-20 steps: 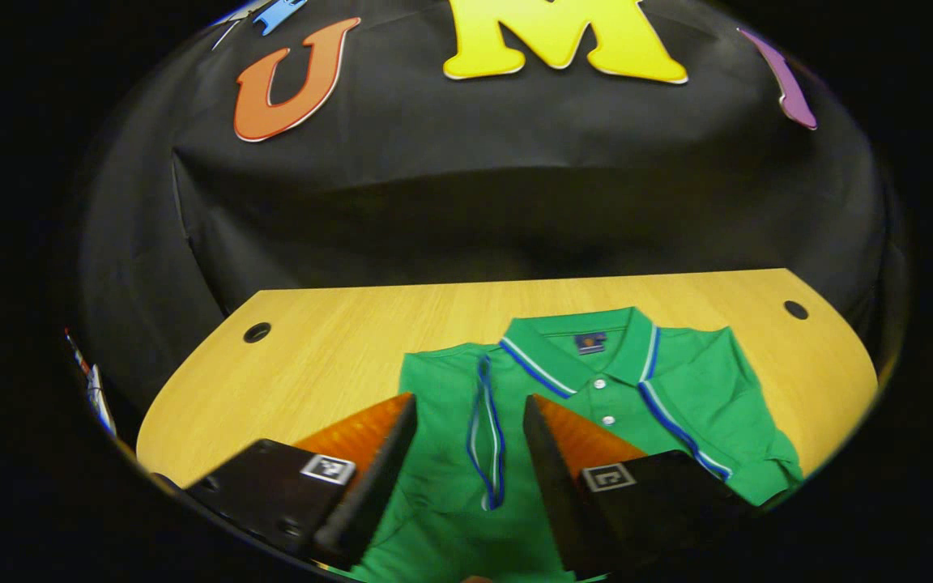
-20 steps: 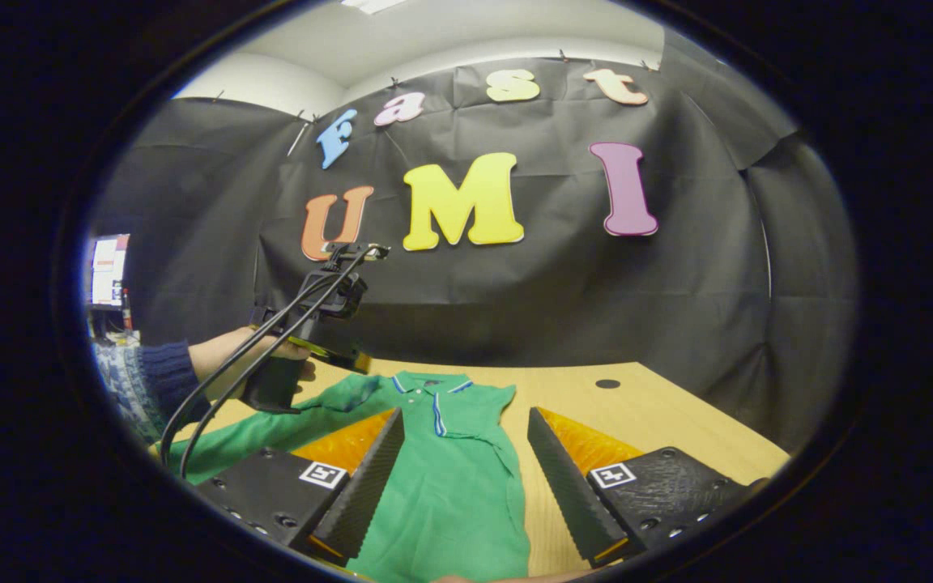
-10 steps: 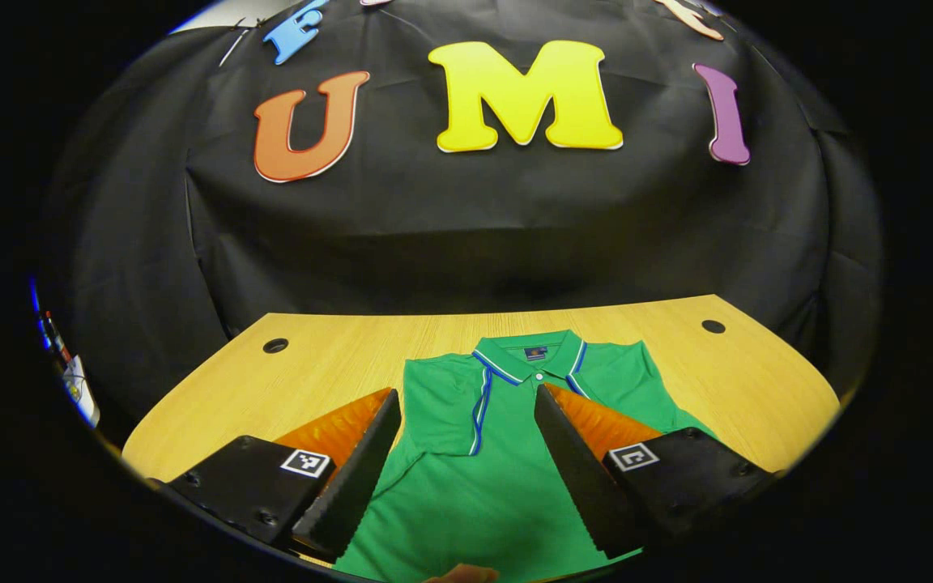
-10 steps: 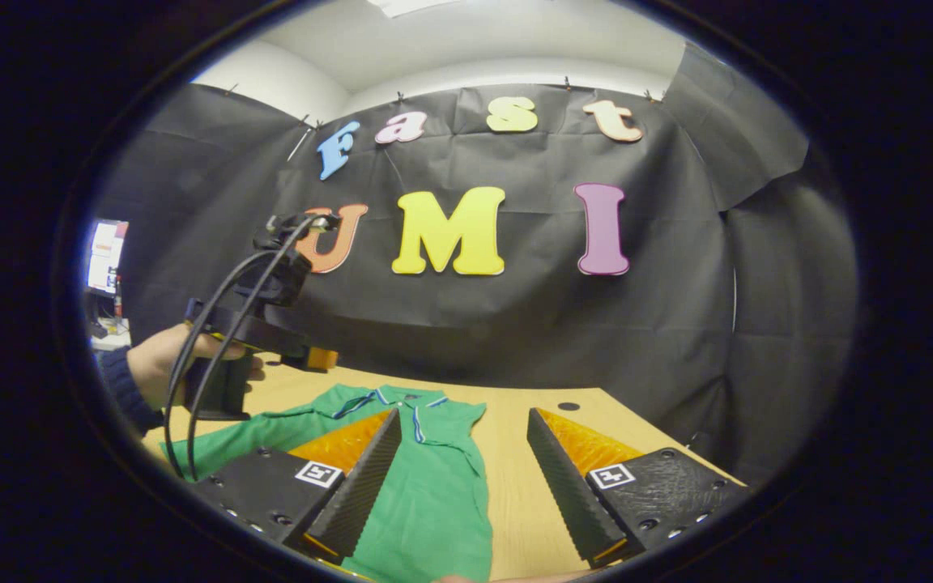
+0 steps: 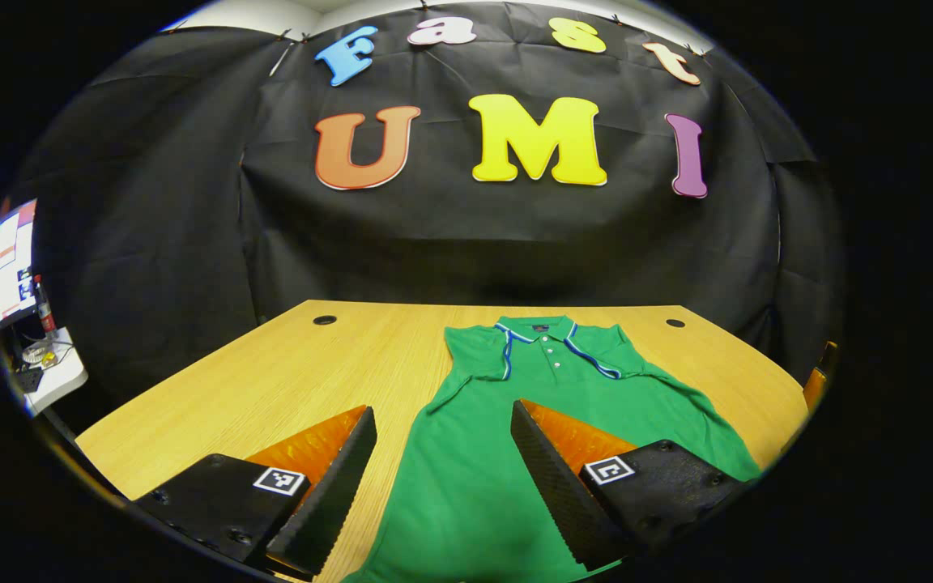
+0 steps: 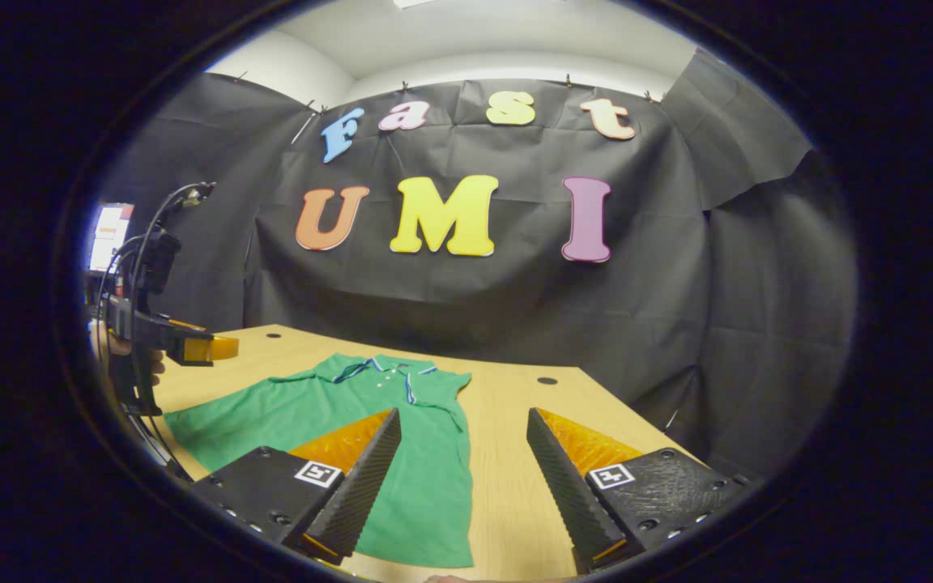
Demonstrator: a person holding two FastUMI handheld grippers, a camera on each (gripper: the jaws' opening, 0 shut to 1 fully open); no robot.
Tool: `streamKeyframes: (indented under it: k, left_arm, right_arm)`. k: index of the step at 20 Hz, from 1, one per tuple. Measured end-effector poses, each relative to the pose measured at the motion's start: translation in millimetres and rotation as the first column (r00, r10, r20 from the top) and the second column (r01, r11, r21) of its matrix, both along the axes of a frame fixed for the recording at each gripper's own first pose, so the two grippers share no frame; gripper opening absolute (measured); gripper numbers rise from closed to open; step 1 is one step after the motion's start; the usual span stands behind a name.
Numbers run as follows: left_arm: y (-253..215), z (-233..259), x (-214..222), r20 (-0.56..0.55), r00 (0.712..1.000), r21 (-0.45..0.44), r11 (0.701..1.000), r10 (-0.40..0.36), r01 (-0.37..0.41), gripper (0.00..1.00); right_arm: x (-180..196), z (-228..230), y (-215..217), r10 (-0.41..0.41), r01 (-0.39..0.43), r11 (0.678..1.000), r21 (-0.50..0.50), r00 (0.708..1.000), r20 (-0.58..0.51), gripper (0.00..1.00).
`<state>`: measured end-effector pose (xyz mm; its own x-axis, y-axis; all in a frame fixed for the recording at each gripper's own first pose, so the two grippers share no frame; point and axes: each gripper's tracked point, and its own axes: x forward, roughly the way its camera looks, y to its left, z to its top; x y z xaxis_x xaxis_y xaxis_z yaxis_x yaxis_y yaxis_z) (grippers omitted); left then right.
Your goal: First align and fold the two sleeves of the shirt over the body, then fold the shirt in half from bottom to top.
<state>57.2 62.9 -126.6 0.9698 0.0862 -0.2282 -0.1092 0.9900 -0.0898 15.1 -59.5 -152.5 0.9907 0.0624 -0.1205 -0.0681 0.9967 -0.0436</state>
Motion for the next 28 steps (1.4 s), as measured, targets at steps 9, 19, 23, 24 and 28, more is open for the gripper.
streamKeyframes:
  k: [9,19,23,24,28]
  left_arm:
    - [24.0,-91.1,-68.5,-0.150,0.988,-0.031,0.999,-0.038,0.033,1.00]
    - [22.0,-106.8,-73.9,-0.190,0.980,0.018,0.998,-0.056,0.060,0.99]
    - [15.4,-105.4,-69.2,-0.186,0.980,0.040,0.996,-0.071,0.080,0.83]
    - [10.1,-105.3,-66.5,-0.183,0.979,0.045,0.994,-0.090,0.100,0.64]
    - [1.0,-103.3,-59.4,-0.177,0.978,0.040,0.992,-0.111,0.120,0.23]
  right_arm:
    - [-29.6,-107.8,-1.9,-0.032,0.041,0.999,0.027,0.965,-0.261,0.96]
    - [-48.7,-114.1,12.5,0.001,0.012,0.999,0.040,0.952,-0.307,0.94]
    - [-41.1,-124.6,14.3,0.022,0.014,0.995,0.096,0.934,-0.358,0.85]
    - [-37.6,-125.5,18.2,0.032,0.003,0.995,0.096,0.931,-0.364,0.70]
    - [-24.7,-123.3,25.9,0.059,-0.005,0.989,0.148,0.928,-0.368,0.09]
